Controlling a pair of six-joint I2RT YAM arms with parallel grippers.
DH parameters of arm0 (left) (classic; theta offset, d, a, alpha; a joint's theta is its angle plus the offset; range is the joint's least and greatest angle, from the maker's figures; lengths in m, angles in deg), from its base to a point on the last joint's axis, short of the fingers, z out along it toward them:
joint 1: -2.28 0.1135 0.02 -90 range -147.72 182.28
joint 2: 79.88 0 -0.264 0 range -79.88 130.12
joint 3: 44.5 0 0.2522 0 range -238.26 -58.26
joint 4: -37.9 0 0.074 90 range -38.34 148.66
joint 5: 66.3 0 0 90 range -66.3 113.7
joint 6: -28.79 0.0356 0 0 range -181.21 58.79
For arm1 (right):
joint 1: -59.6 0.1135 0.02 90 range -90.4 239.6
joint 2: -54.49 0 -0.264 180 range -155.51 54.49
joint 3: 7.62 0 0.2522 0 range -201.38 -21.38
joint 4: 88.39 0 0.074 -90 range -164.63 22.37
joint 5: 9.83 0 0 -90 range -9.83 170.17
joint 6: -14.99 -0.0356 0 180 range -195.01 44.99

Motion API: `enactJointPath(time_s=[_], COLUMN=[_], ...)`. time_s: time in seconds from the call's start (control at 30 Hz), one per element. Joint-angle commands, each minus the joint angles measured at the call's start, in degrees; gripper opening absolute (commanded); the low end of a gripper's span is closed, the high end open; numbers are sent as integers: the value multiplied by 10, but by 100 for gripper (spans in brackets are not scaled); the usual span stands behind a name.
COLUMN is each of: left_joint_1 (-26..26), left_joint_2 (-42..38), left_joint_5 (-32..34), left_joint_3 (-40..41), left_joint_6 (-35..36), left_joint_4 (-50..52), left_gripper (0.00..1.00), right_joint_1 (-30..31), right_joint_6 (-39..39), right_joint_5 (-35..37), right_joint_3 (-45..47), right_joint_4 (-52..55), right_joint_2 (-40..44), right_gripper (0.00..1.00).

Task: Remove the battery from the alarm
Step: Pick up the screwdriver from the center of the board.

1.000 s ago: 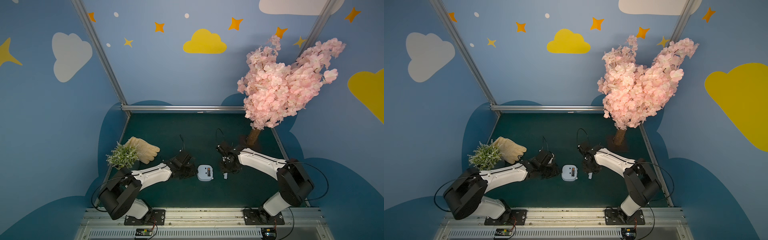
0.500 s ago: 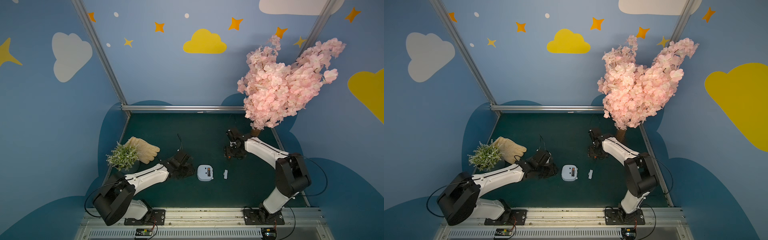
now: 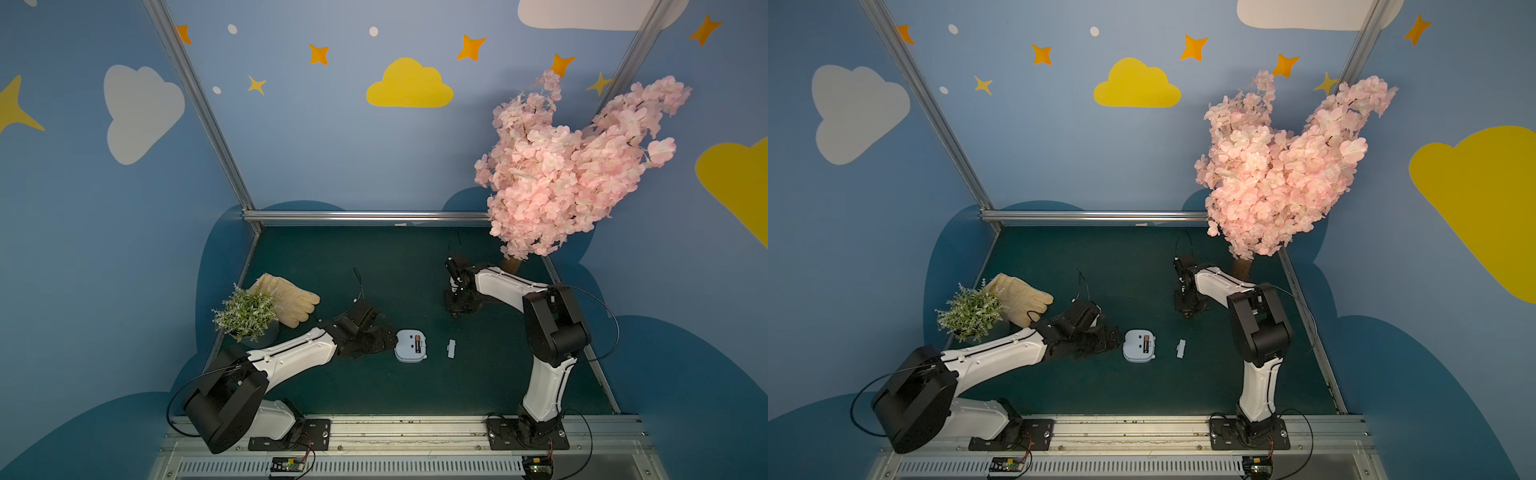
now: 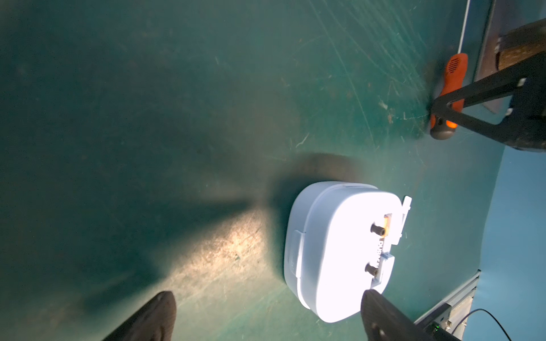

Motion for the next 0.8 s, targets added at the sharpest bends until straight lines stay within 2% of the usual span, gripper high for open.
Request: enactJointPath(time_s=[0.0, 0.07, 0.23, 0.3, 0.4, 0.47, 0.57, 0.67, 0.77], left_joint_1=[3, 6, 20, 30, 45, 53, 62, 65, 66], left_joint_2=[-25, -37, -72, -90, -118, -133, -143, -131, -122], left_joint_5=[-3, -12, -55, -85, -114, -130, -152, -176, -184], left_joint_3=[-2, -2, 0, -1, -5, -11, -20, -32, -34], left_joint_6=[2, 0, -12, -20, -35, -41, -53, -63, -67], left_joint_4=[13, 10, -7, -24, -47, -57, -76, -80, -82], left_gripper=[100, 100, 100, 100, 99, 98, 95, 89, 81], right_joint_1=[13, 27, 81, 114, 141, 147, 149, 162, 182], right_joint_6=[7, 15, 60, 91, 132, 146, 144, 149, 156], right_joint_5=[-4, 5, -14, -58, -192, -281, -373, -416, -407], right_joint_3=[4, 3, 8, 17, 38, 55, 80, 85, 77], right_joint_4=[8, 17, 25, 19, 0, -17, -41, -44, -29], right_joint_2=[21, 47, 146, 187, 232, 252, 269, 271, 265], right_gripper=[8, 1, 0, 0, 0, 0, 0, 0, 1])
